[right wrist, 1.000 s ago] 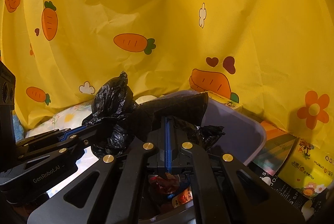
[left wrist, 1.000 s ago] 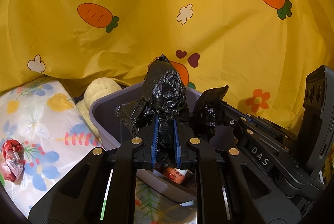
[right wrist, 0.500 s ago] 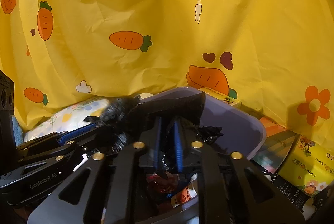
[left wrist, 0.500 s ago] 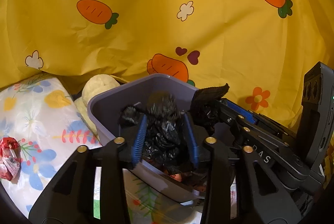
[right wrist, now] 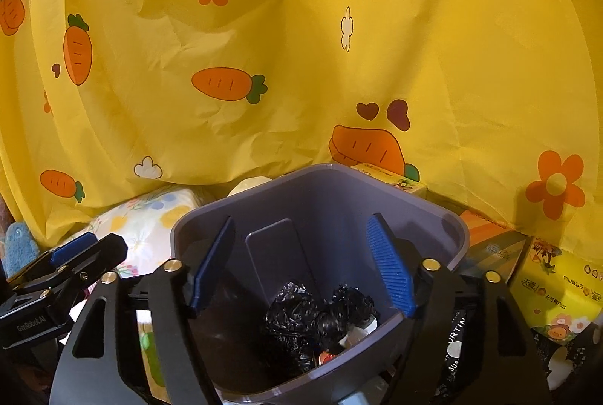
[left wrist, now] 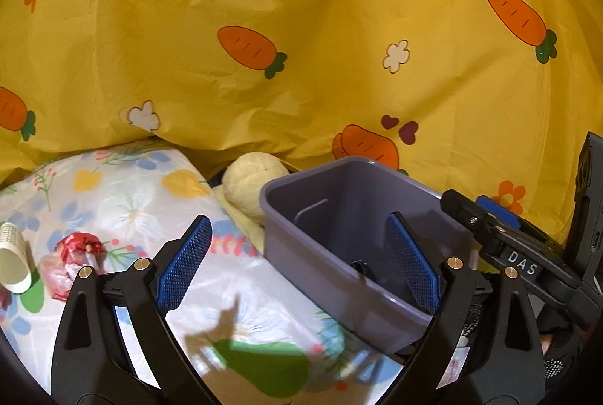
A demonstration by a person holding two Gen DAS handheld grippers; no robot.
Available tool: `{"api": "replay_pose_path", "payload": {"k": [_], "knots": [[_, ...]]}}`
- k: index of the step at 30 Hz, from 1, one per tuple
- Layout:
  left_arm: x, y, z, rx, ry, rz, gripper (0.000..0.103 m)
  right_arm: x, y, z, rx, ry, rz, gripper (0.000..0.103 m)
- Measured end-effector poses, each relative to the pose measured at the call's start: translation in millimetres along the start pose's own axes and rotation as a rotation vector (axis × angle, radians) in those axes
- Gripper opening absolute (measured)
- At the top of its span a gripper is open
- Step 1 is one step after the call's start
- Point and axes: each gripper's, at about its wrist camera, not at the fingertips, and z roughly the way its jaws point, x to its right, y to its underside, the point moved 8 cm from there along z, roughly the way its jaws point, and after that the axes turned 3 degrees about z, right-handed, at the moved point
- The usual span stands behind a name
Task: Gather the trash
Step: 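Move both tools back toward the remaining cup and wrappers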
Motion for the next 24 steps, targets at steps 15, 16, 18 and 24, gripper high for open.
{"api": "replay_pose_path", "payload": {"k": [15, 16, 18, 24], "knots": [[-123.3, 42.8, -95.9, 0.008, -0.378, -0.071, 0.096, -100.0, 27.3, -21.4, -0.018, -0.121, -0.135, 0.089], [-133.3, 47.8, -102.5, 0.004, -0.401, -0.083, 0.096, -111.4, 31.3, -21.6, -0.028, -0.139, -0.151, 0.089], [-154.4, 58.2, -116.5, -0.003, -0.45, -0.113, 0.096, -135.8, 40.2, -21.6, -0.051, -0.178, -0.184, 0.089], [-215.9, 92.8, -156.3, -0.028, -0.577, -0.195, 0.096, -208.5, 69.7, -18.4, -0.115, -0.273, -0.274, 0.089]]}}
